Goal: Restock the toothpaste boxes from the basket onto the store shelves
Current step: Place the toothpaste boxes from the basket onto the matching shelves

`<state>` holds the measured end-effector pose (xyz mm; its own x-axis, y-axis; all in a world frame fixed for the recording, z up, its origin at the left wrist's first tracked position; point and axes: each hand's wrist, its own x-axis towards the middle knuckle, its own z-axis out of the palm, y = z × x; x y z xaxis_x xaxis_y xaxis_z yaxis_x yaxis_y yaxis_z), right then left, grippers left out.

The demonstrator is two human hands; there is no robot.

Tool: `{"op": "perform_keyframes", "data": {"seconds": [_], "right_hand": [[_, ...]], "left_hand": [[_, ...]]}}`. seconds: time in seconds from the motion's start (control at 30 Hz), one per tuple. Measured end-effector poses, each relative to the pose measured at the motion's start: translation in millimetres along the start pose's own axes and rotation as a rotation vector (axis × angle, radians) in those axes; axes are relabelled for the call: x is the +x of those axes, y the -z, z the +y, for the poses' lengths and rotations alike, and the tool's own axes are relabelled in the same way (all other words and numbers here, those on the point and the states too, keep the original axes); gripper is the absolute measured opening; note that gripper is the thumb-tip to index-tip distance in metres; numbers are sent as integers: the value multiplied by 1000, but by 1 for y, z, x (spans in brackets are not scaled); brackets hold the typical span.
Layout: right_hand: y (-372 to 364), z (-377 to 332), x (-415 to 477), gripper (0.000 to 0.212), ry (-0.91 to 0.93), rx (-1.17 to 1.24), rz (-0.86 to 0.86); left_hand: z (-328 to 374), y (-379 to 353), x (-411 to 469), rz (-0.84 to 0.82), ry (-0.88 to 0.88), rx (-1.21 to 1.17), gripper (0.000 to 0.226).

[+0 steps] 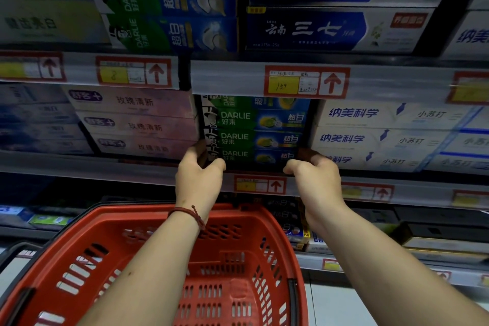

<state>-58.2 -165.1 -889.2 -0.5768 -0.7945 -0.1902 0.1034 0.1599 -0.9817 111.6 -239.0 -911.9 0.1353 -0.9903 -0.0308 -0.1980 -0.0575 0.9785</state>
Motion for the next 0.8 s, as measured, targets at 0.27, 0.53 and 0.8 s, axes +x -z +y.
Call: {"op": "perform_keyframes", "data": {"seconds": [0.27, 0.53, 0.8], "right_hand": [[-2, 1, 0, 48, 33, 14, -3], [-7, -6, -2, 51, 180, -68, 47], [-7, -13, -1, 57, 218, -66, 22]], "left_hand": [[2, 1, -1, -1, 5, -5, 57], [20, -2, -8, 126, -116, 6, 46], [28, 1, -4, 102, -133, -16, 47]]}}
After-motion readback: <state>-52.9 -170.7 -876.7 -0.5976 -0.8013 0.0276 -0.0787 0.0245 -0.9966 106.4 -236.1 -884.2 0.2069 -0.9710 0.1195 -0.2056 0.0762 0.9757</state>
